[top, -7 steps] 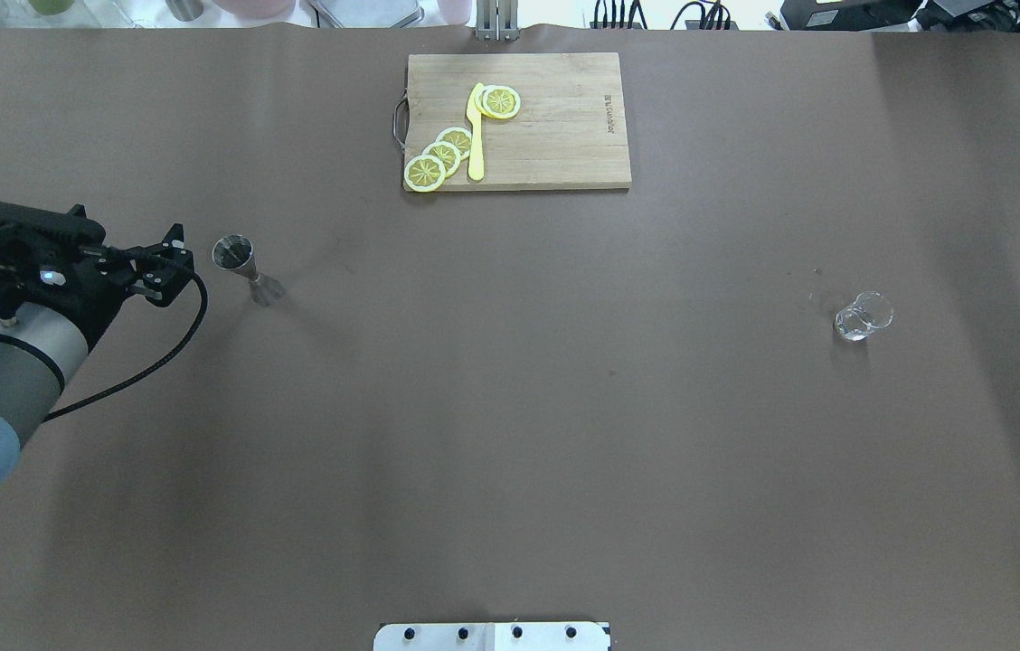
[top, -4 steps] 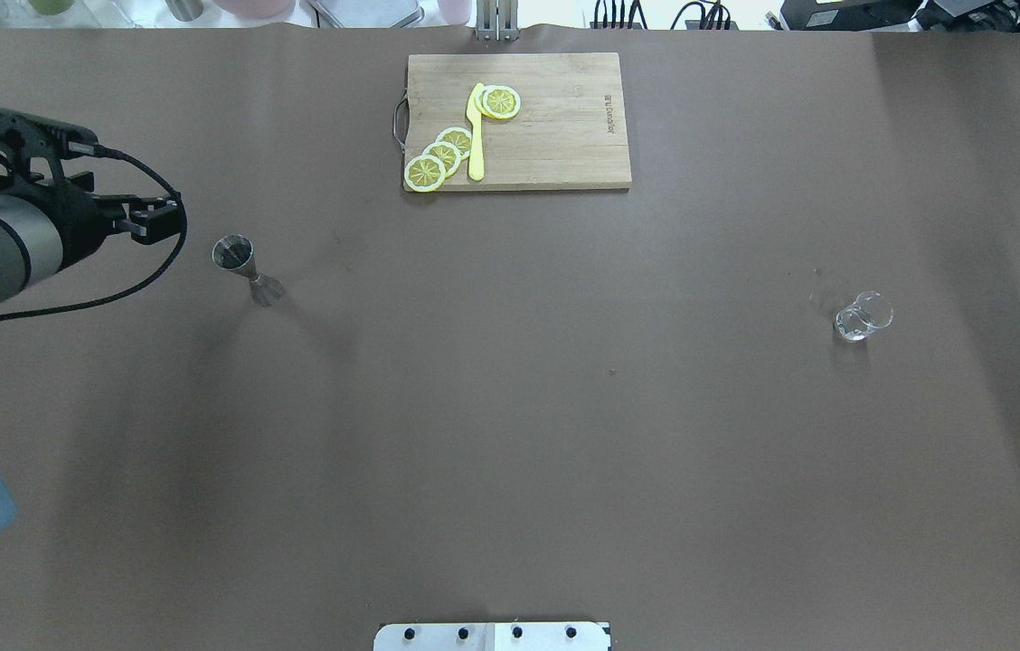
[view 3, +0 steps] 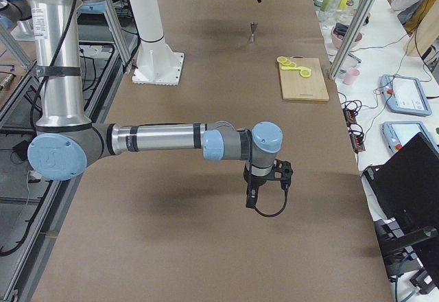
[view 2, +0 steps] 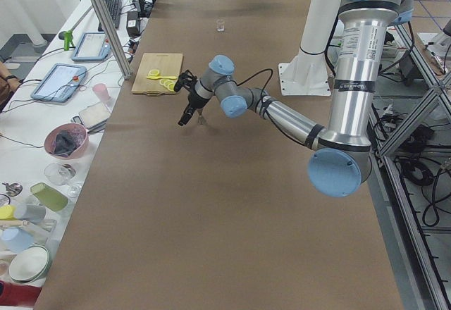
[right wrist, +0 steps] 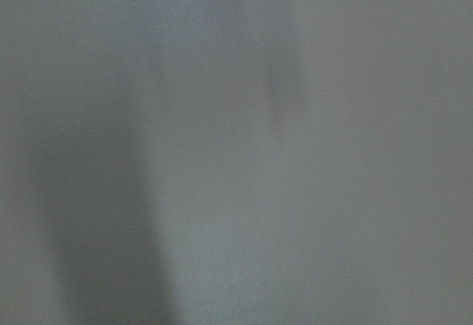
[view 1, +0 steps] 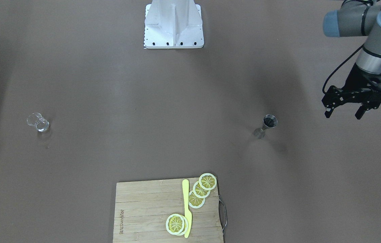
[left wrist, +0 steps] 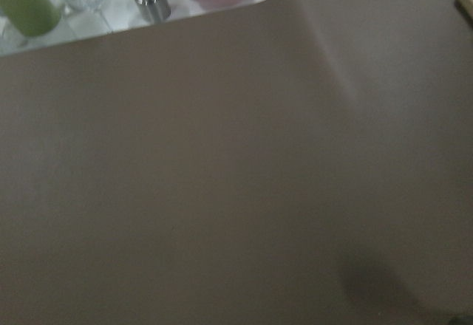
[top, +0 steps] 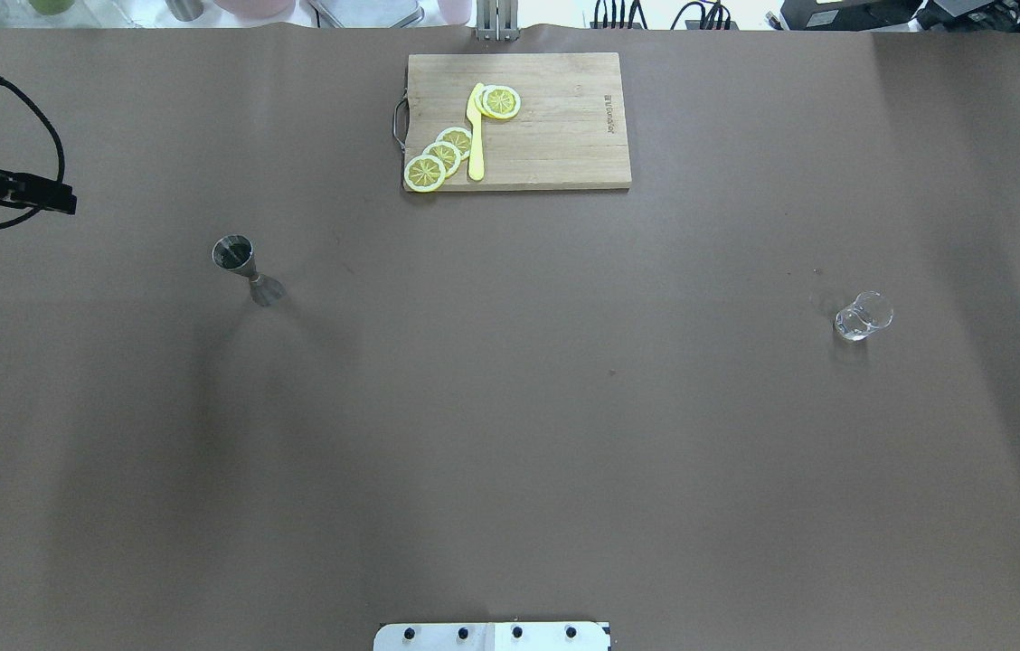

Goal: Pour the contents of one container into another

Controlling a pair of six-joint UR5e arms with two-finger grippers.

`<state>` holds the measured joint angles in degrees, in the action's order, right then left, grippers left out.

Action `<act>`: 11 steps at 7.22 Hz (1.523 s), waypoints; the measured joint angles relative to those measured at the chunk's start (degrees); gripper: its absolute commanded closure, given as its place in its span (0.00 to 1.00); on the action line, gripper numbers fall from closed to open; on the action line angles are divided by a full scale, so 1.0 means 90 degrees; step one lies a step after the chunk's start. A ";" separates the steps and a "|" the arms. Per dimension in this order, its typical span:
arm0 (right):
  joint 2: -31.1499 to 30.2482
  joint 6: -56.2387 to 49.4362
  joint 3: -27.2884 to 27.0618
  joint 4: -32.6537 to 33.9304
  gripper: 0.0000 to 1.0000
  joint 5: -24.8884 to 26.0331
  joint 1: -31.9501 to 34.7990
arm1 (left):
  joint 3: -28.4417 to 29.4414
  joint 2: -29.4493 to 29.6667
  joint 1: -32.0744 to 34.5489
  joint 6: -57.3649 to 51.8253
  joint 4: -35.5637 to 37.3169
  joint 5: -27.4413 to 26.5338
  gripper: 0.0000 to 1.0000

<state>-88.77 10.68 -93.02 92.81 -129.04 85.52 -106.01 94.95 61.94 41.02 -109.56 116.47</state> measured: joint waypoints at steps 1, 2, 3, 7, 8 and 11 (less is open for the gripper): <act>0.0000 -0.0002 -0.0007 0.0000 0.00 -0.0004 0.0000 | 0.0236 -0.0162 0.0371 -0.0363 0.0213 0.0573 0.00; 0.0000 -0.0004 -0.0014 0.0000 0.00 -0.0006 0.0000 | 0.0487 -0.0351 0.0741 -0.0837 0.0432 0.1007 0.00; 0.0001 -0.0004 -0.0023 0.0000 0.00 -0.0010 -0.0002 | 0.0790 -0.0465 0.1159 -0.1397 0.0789 0.1347 0.00; 0.0011 -0.0005 -0.0042 0.0000 0.00 -0.0062 -0.0001 | 0.1842 -0.0582 0.2486 -0.3402 0.1968 0.2022 0.00; 0.0012 -0.0005 -0.0047 0.0000 0.00 -0.0071 0.0000 | 0.1717 -0.0606 0.2600 -0.3450 0.2257 0.2046 0.00; 0.0014 -0.0005 -0.0114 0.0000 0.00 -0.0070 0.0000 | 0.1365 -0.0749 0.2811 -0.3481 0.2517 0.2073 0.00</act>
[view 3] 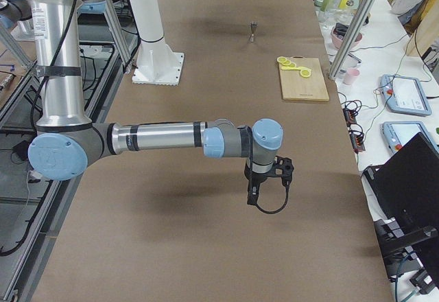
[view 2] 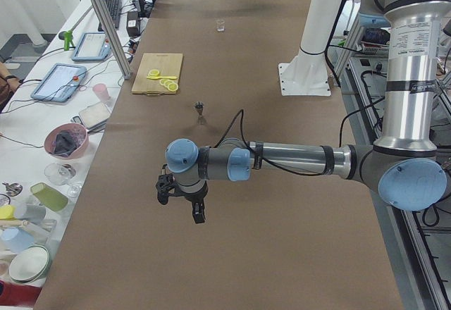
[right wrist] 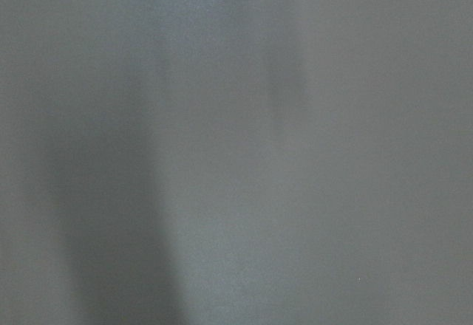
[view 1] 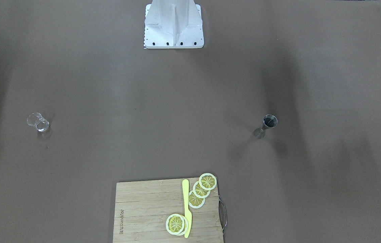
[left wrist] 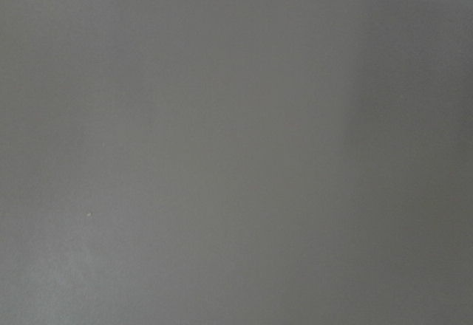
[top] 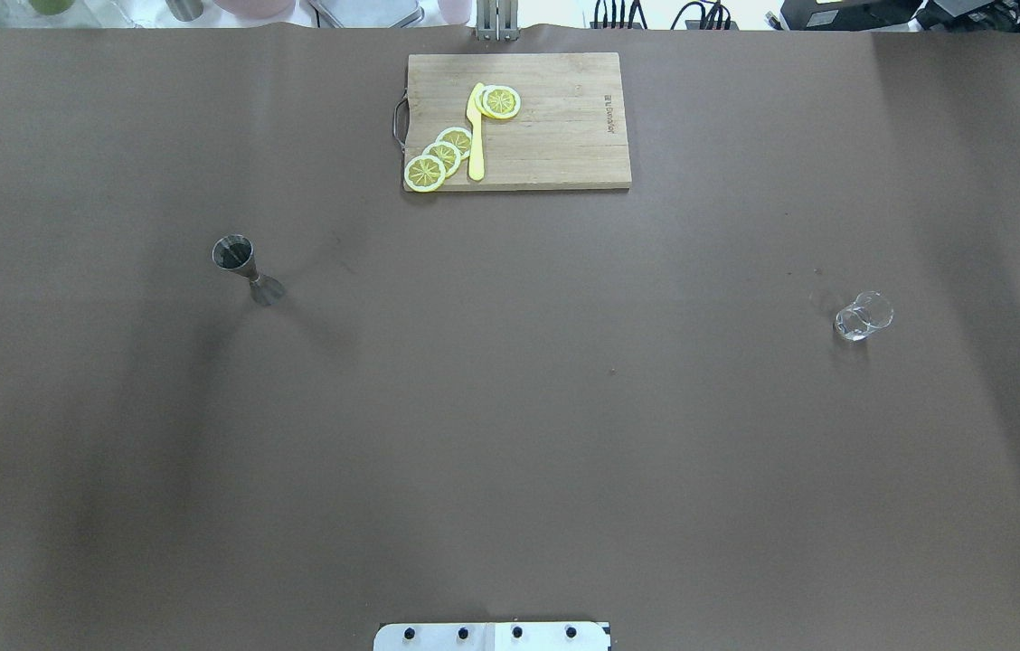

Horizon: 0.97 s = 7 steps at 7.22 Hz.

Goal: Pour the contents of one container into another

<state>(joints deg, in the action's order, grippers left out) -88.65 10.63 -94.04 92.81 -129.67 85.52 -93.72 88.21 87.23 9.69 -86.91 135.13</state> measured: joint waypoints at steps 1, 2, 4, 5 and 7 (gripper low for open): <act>-0.0002 -0.0002 -0.0013 0.0000 0.00 0.0004 0.0000 | -0.0063 -0.0102 0.0016 -0.0009 -0.0010 0.0011 0.00; -0.0003 -0.0006 -0.0016 0.0000 0.00 0.0009 0.0000 | -0.0117 -0.0211 0.0019 -0.0019 -0.0038 0.0019 0.00; -0.0004 -0.0013 -0.0019 0.0000 0.00 0.0013 0.0000 | -0.0128 -0.0282 0.0000 -0.0015 -0.0057 0.0024 0.00; -0.0004 -0.0012 -0.0019 0.0000 0.00 0.0015 0.0000 | -0.0124 -0.0289 -0.0005 -0.0011 -0.0057 0.0024 0.00; -0.0004 -0.0010 -0.0020 0.0000 0.00 0.0022 0.0000 | -0.0106 -0.0281 -0.0012 -0.0004 -0.0052 0.0020 0.00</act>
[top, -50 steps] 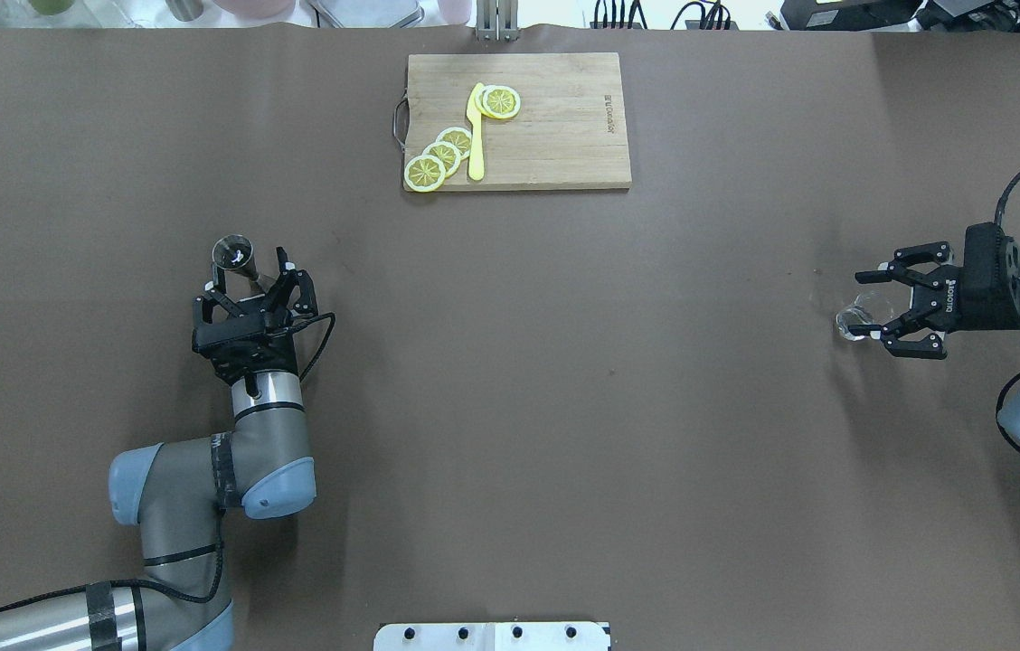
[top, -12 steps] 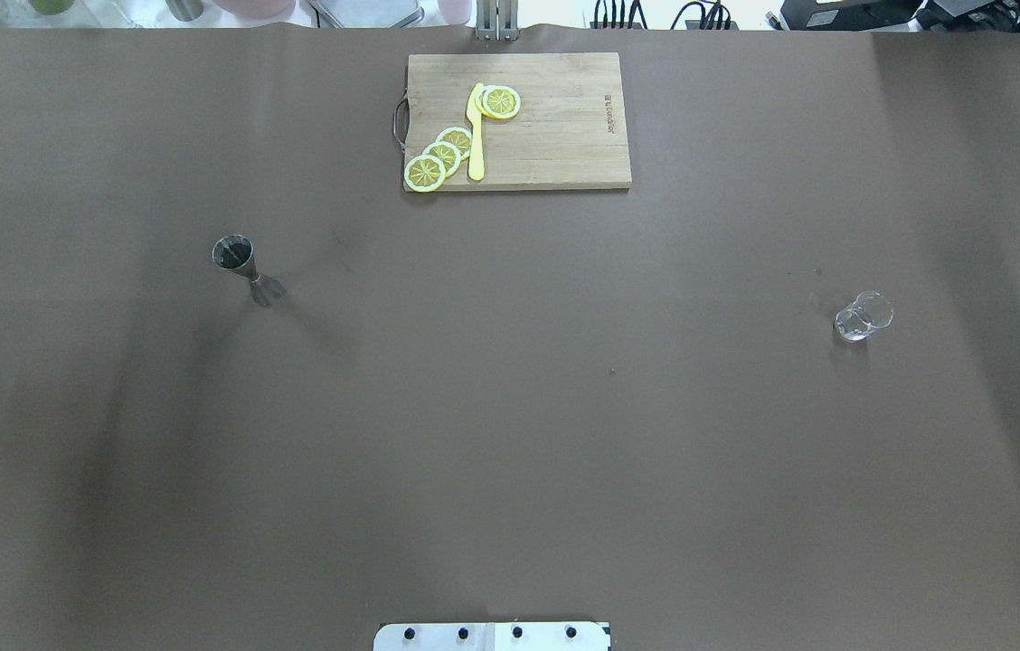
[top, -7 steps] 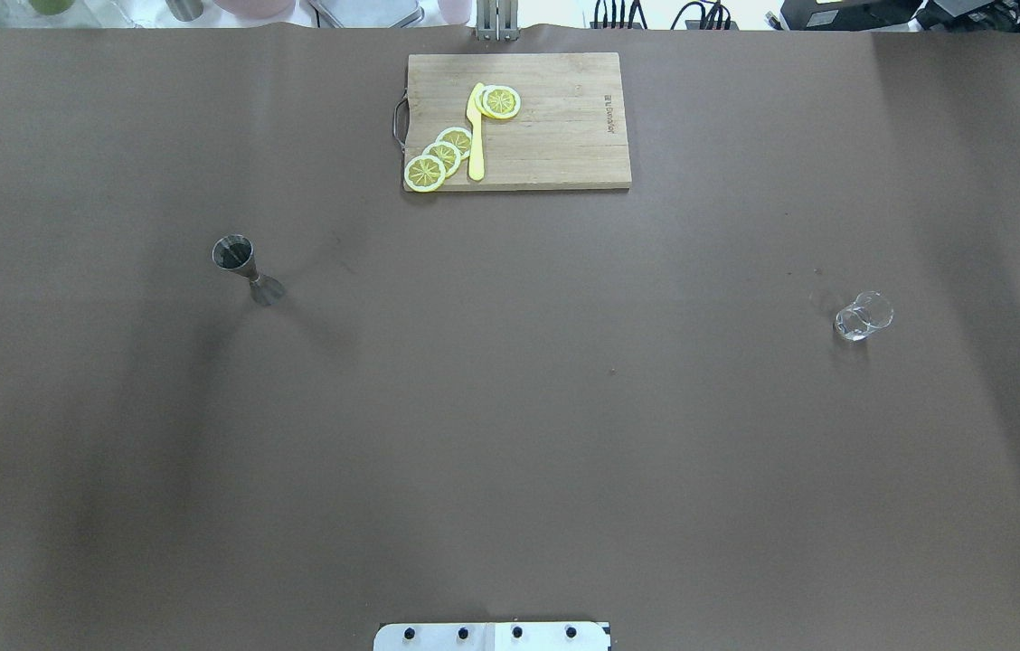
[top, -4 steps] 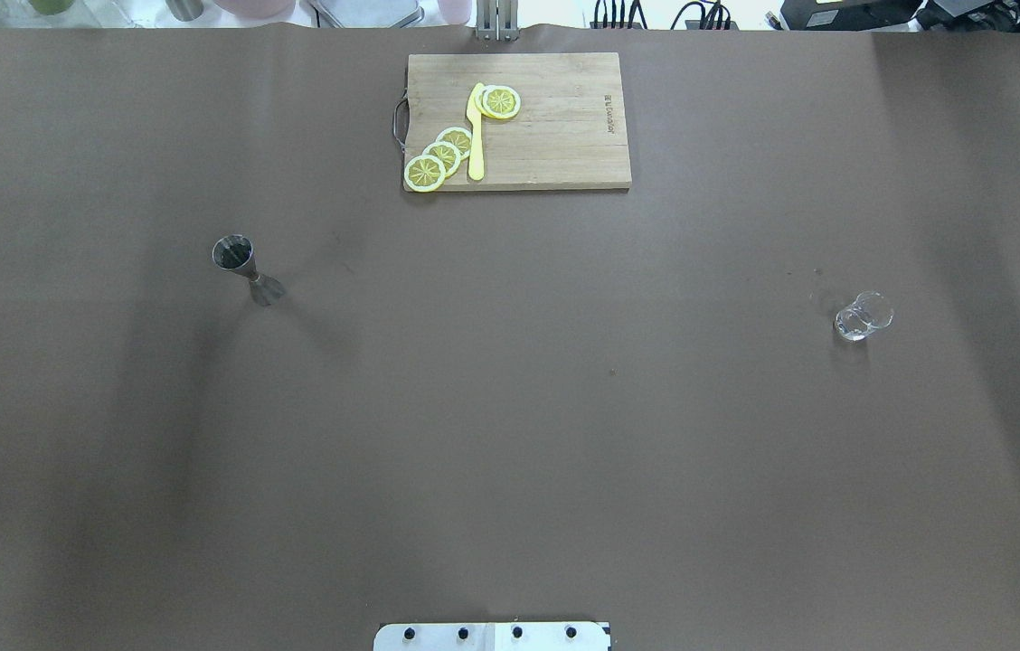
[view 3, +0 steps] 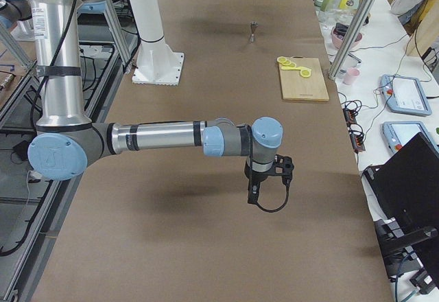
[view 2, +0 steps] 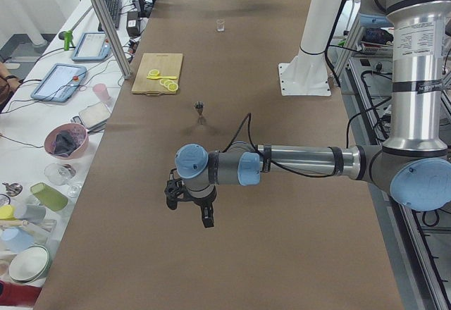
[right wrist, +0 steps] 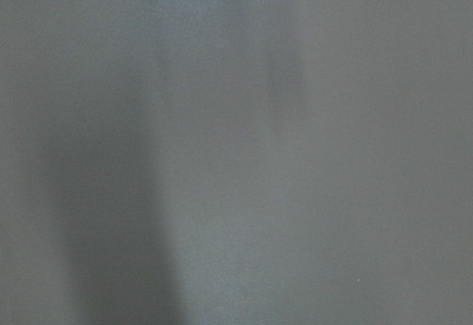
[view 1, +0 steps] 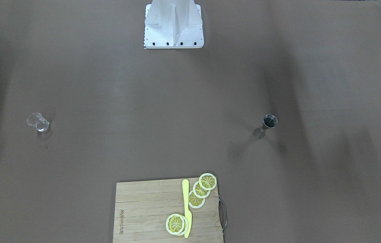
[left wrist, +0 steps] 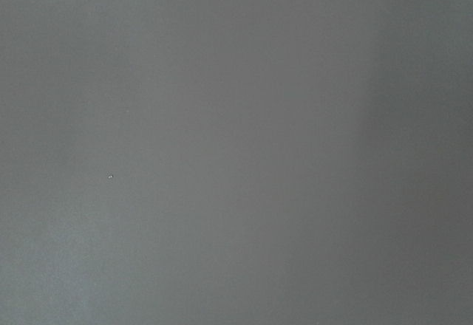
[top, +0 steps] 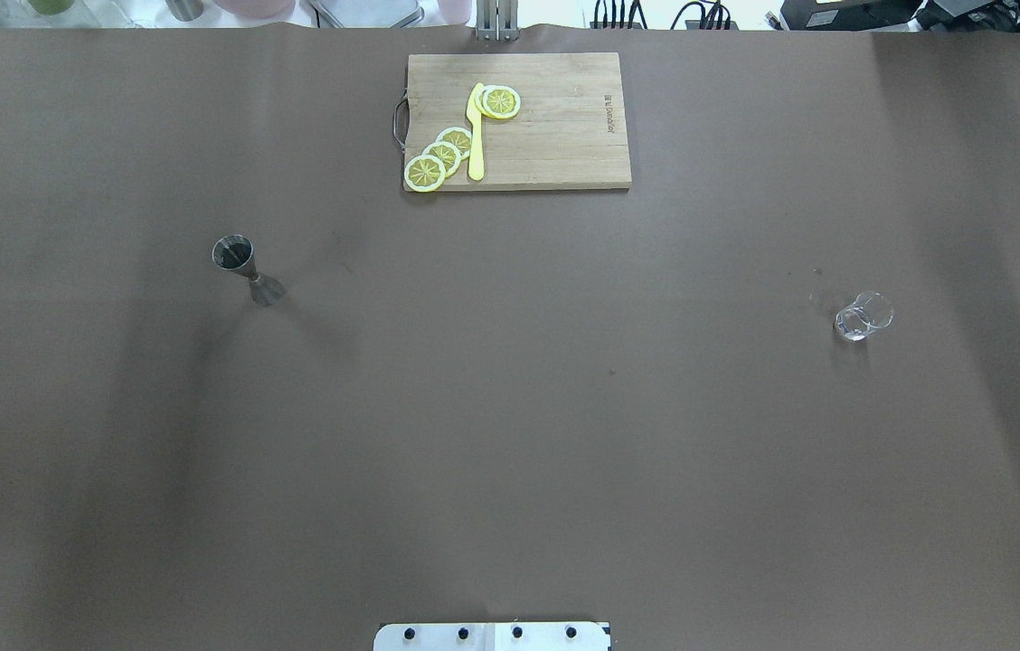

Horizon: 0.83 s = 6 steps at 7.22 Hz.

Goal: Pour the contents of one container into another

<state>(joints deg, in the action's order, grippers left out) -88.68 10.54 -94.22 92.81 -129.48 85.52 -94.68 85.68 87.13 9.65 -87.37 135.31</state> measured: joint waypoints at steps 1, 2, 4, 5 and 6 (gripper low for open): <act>0.0000 0.0000 0.0000 -0.0002 0.00 0.0001 0.0000 | 0.0001 0.0004 -0.0002 0.0001 -0.0001 0.0002 0.00; 0.0000 0.0000 0.0000 -0.0004 0.00 0.0001 0.0000 | 0.0001 0.0022 -0.0003 0.0001 -0.0005 0.0003 0.00; -0.0013 0.0000 0.0000 -0.0003 0.00 0.0001 0.0000 | 0.0000 0.0047 -0.0003 0.0001 -0.0008 0.0004 0.00; -0.0016 0.0000 0.0000 -0.0007 0.00 0.0000 0.0000 | 0.0004 0.0052 -0.0007 0.0002 -0.0008 0.0004 0.00; -0.0018 0.0000 0.0000 -0.0009 0.00 -0.0005 0.0000 | 0.0008 0.0054 -0.0008 0.0002 -0.0008 0.0004 0.00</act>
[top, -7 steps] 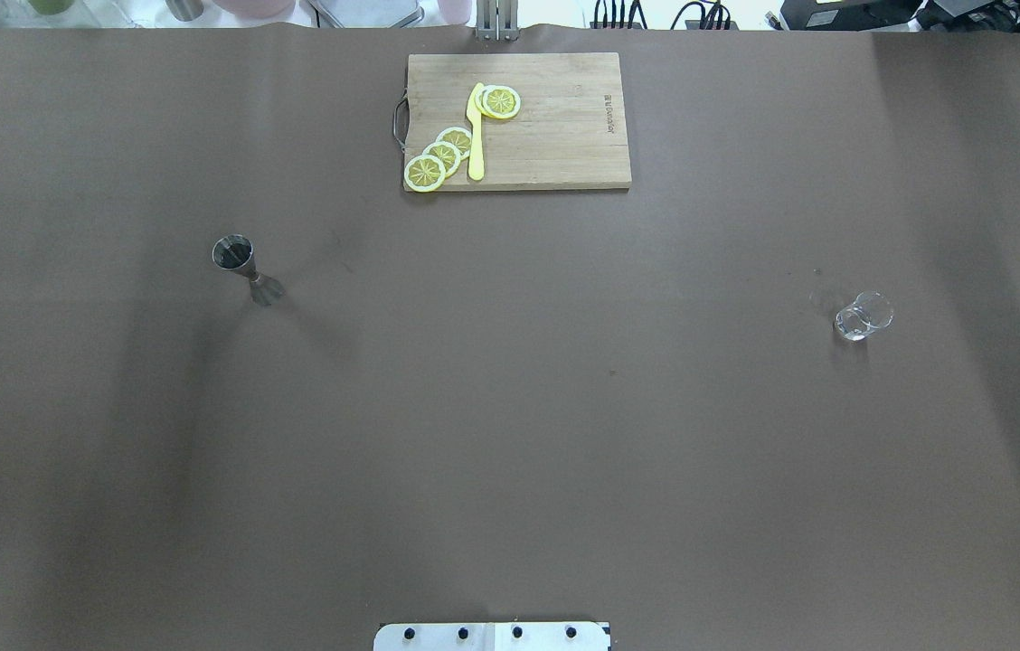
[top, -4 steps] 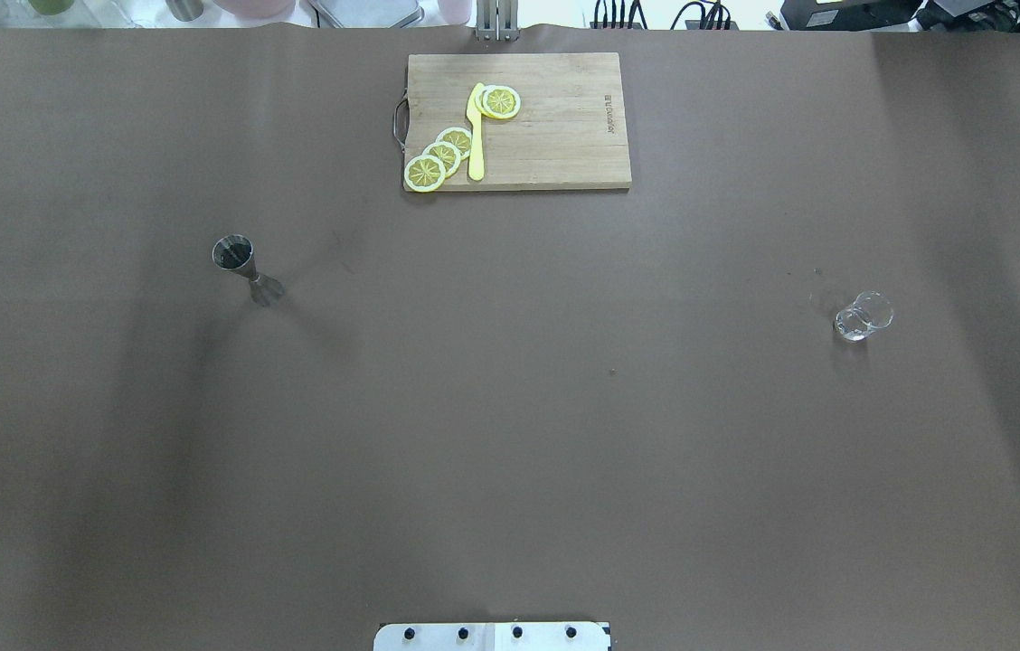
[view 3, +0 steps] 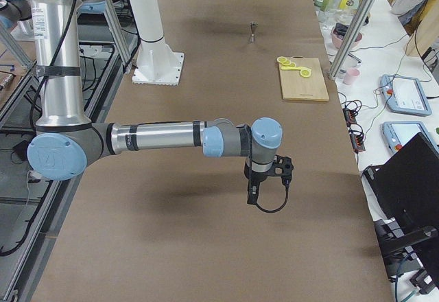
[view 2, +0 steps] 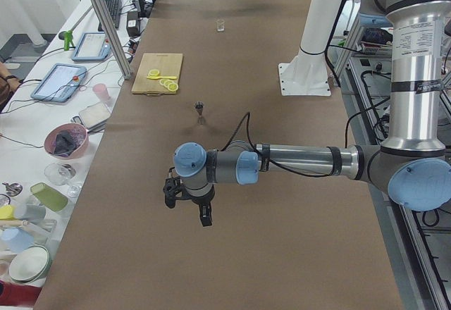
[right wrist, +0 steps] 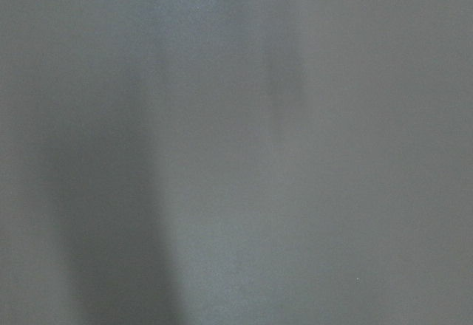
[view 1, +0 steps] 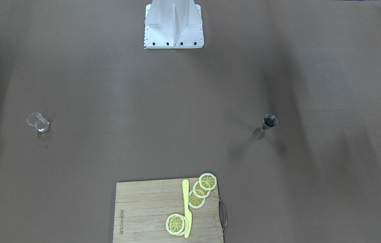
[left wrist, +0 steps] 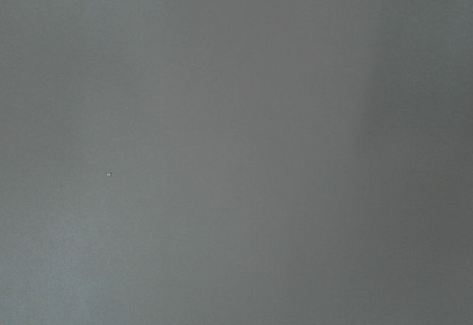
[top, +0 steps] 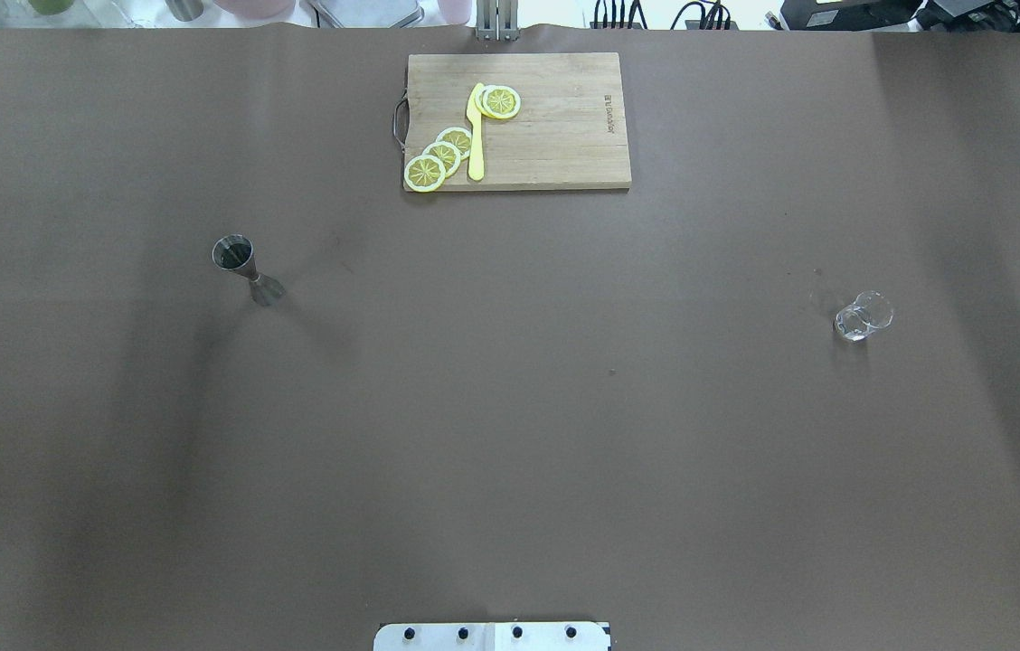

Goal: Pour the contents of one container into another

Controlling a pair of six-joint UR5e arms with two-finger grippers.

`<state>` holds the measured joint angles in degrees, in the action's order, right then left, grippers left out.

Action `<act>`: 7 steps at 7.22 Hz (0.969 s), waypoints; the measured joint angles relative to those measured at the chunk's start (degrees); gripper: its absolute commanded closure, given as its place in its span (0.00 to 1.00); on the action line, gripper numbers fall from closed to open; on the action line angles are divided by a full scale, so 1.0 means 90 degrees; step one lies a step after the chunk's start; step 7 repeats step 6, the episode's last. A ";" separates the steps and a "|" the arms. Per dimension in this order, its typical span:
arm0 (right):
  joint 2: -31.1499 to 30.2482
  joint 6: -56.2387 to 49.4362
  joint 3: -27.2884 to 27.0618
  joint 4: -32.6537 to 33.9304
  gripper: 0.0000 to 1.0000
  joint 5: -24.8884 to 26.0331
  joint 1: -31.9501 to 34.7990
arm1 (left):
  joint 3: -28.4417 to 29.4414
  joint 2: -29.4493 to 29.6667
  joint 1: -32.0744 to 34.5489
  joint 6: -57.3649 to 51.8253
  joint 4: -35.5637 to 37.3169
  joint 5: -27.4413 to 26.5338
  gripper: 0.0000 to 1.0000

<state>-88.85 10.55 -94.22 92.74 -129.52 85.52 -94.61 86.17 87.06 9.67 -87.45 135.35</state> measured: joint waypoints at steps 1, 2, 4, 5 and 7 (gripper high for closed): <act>0.0000 0.0000 -0.0012 0.0001 0.00 -0.0001 0.0000 | 0.0005 -0.0001 0.0002 0.0000 -0.0002 0.0000 0.00; -0.0001 0.0000 -0.0035 0.0005 0.00 0.0001 0.0000 | 0.0007 -0.0001 0.0004 0.0000 -0.0006 0.0000 0.00; -0.0001 0.0006 -0.0066 0.0008 0.00 0.0003 0.0000 | 0.0001 -0.0001 0.0005 0.0000 -0.0009 0.0000 0.00; -0.0001 0.0007 -0.0079 0.0008 0.00 0.0005 0.0000 | 0.0004 -0.0002 0.0005 -0.0008 -0.0010 -0.0004 0.00; -0.0001 0.0003 -0.0083 0.0009 0.00 0.0004 0.0000 | 0.0006 -0.0003 0.0005 -0.0028 -0.0010 -0.0013 0.00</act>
